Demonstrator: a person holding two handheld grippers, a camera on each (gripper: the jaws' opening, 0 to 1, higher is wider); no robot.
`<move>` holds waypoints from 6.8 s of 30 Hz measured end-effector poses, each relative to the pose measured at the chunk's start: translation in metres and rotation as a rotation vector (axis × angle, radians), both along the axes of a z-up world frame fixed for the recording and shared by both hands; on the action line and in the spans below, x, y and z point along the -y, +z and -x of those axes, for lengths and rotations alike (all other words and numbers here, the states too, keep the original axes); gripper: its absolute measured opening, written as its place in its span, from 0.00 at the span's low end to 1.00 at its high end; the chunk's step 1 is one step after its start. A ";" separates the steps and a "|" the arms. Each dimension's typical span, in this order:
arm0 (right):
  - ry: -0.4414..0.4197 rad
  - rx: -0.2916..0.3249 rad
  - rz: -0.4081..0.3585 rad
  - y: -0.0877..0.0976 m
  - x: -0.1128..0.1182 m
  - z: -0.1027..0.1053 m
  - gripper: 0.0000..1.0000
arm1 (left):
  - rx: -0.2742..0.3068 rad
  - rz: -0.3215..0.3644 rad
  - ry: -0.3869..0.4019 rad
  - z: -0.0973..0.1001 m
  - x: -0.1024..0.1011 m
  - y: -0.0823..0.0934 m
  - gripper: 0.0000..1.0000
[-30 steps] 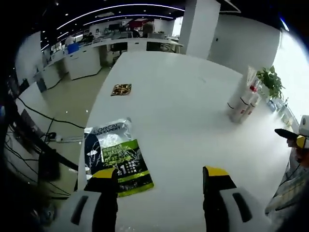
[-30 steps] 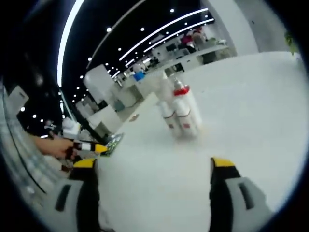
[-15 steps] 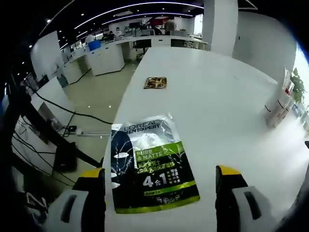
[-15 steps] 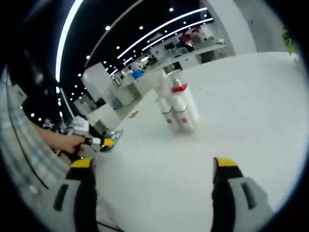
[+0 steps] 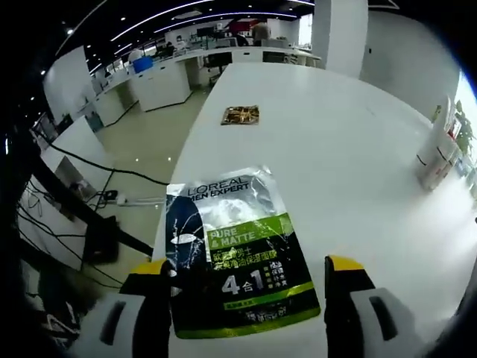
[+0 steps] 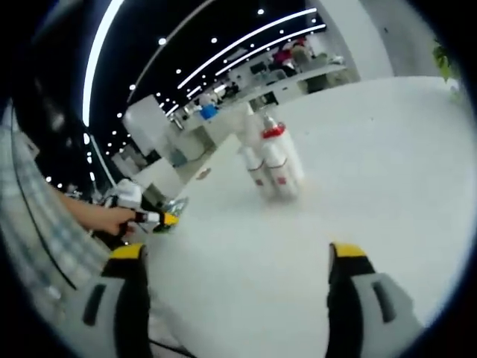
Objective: Arrange the skincare products in the storage area until every visible bottle or jar stands upright without overlapping.
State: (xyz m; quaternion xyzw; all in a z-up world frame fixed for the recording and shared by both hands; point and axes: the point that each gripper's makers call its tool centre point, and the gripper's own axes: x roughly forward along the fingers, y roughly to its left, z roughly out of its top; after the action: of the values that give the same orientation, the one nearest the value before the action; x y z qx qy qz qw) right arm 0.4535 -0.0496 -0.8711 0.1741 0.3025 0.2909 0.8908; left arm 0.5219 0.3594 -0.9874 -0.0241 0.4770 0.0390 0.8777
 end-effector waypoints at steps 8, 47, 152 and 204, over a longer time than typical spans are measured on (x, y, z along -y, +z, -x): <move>0.013 -0.022 -0.003 -0.003 -0.005 -0.001 0.97 | -0.007 0.035 0.027 -0.003 0.000 -0.002 0.86; 0.004 -0.055 0.020 -0.016 -0.006 0.011 0.90 | 0.001 0.029 -0.271 -0.013 0.040 -0.001 0.83; 0.003 -0.101 0.045 -0.036 0.021 0.046 0.75 | -0.069 0.167 -0.397 -0.014 0.119 -0.003 0.05; 0.197 -0.207 -0.467 0.061 -0.153 -0.003 0.07 | 0.259 0.524 -0.849 0.096 0.261 0.141 0.28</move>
State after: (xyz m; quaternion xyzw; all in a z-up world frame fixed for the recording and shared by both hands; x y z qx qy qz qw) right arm 0.4567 0.1033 -0.8100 0.3735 0.3320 0.4186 0.7583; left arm 0.4258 0.0988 -0.8467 -0.0518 0.3258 -0.4448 0.8326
